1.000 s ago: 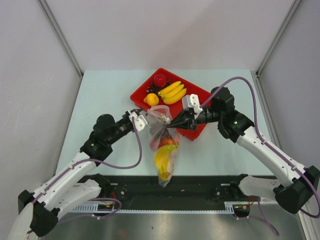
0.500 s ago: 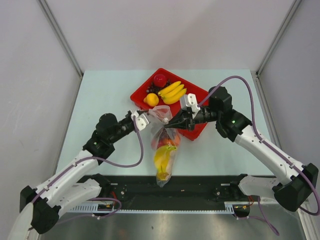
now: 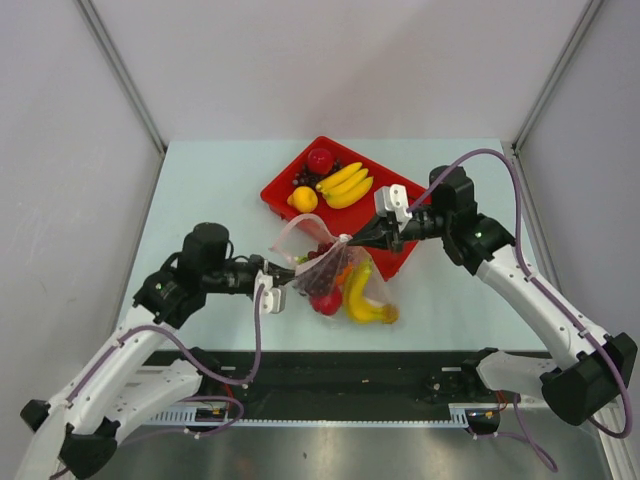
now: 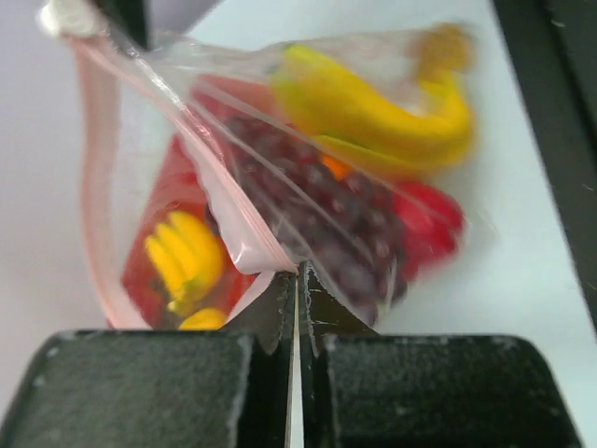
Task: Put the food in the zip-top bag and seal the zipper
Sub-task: Zip the zipper food storage bag at the center of the board.
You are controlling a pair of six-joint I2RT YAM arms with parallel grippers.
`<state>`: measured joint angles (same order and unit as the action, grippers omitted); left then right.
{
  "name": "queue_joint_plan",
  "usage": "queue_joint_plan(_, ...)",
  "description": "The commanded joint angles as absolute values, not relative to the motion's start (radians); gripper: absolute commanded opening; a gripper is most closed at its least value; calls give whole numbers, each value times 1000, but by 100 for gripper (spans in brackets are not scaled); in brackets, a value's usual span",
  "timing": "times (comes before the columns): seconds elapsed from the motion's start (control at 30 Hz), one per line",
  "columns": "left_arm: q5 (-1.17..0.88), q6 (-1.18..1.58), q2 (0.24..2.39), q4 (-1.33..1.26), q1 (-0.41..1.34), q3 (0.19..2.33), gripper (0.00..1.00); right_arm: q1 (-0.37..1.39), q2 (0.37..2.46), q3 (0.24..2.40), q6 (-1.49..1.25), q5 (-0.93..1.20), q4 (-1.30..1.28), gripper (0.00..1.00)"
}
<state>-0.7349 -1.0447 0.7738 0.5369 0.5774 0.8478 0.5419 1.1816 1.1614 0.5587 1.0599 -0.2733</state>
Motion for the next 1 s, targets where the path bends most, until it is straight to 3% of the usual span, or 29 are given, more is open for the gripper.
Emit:
queue_joint_plan(0.0, -841, -1340, 894, 1042, 574, 1017, 0, 500, 1152, 1230, 714, 1106, -296, 0)
queue_joint_plan(0.07, -804, -1416, 940, 1232, 574, 1070, 0, 491, 1147, 1233, 741, 1114, -340, 0)
queue_joint_plan(0.2, -831, -1414, 979, 1304, 574, 1173, 2, 489, 1140, 1233, 762, 1132, -354, 0)
queue_joint_plan(0.23, -842, -1393, 967, 1295, 574, 1183, 9, 491, 1140, 1233, 761, 1140, -351, 0)
queue_joint_plan(0.27, -850, -1271, 957, 1205, 574, 1190, 26, 492, 1141, 1233, 758, 1143, -336, 0)
queue_joint_plan(0.3, -850, -1188, 950, 1137, 574, 1196, 34, 492, 1141, 1233, 750, 1147, -325, 0)
queue_joint_plan(0.37, -844, -991, 933, 949, 574, 1207, 44, 499, 1141, 1233, 724, 1154, -295, 0)
queue_joint_plan(0.47, -850, -777, 940, 744, 575, 1229, 50, 512, 1137, 1233, 701, 1157, -276, 0)
queue_joint_plan(0.63, -766, -548, 992, 478, 618, 1238, 55, 531, 1121, 1233, 667, 1154, -262, 0)
queue_joint_plan(0.97, -716, -310, 1127, 285, 715, 1285, 57, 548, 1126, 1233, 601, 1138, -206, 0)
